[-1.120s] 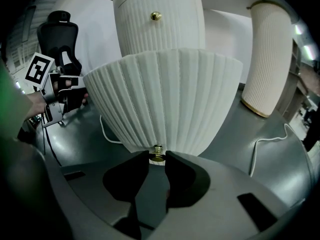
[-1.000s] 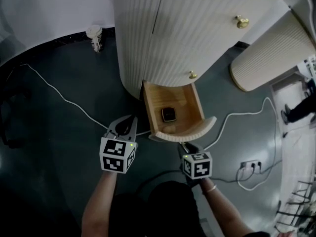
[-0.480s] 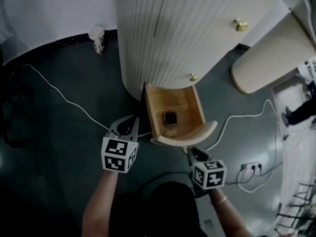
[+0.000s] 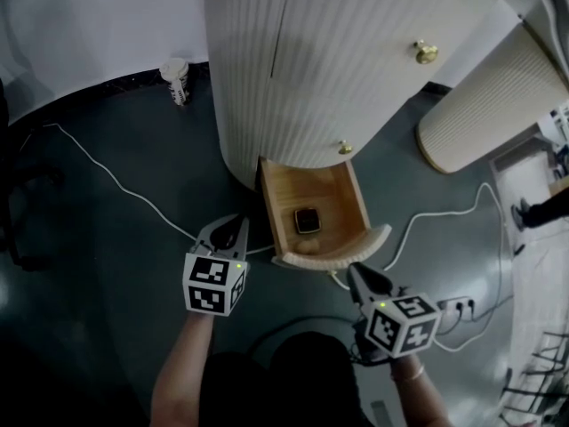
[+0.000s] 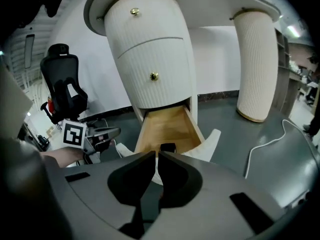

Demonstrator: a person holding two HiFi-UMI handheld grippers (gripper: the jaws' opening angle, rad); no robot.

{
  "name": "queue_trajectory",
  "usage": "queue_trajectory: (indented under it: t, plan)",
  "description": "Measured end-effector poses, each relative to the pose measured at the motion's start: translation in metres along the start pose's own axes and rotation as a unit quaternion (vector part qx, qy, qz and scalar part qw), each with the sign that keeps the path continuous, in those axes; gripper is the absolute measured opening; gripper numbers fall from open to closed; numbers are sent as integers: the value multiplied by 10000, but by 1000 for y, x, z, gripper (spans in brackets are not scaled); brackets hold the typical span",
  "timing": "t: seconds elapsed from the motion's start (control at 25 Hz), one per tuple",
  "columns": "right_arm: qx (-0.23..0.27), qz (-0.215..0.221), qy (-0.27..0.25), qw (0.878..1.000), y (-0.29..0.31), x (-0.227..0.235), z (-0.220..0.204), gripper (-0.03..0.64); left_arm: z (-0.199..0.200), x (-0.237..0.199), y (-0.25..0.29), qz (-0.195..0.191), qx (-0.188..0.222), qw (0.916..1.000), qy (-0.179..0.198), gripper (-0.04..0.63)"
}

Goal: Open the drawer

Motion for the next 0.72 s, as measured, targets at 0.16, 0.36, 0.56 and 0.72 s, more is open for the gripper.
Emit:
queue_trajectory:
  t: [0.16, 0.36, 0.56, 0.72]
  plan:
    - [451, 283, -1, 9986, -6, -19, 35, 18, 1, -5, -2, 78, -11, 10000, -36, 3]
    - [983, 611, -101, 9932, 12, -41, 72, 15, 3, -5, -4, 147, -8, 9999, -48, 3]
    - [1434, 909, -2, 9855, 39, -61, 95, 12, 5, -5, -5, 183, -1, 9998, -3, 3]
    - [1525, 1163, -37, 9814, 55, -79, 101, 6, 6, -4, -6, 219, 1, 9998, 35, 3]
Point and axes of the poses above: the fingertips, and each gripper's own axes: y forward along the fingers, x to its right, z out of its top, the point moved 1 cm from there along -y, backward along the fingers, and after that the axes turned 5 degrees about y, right-handed, at the moved point
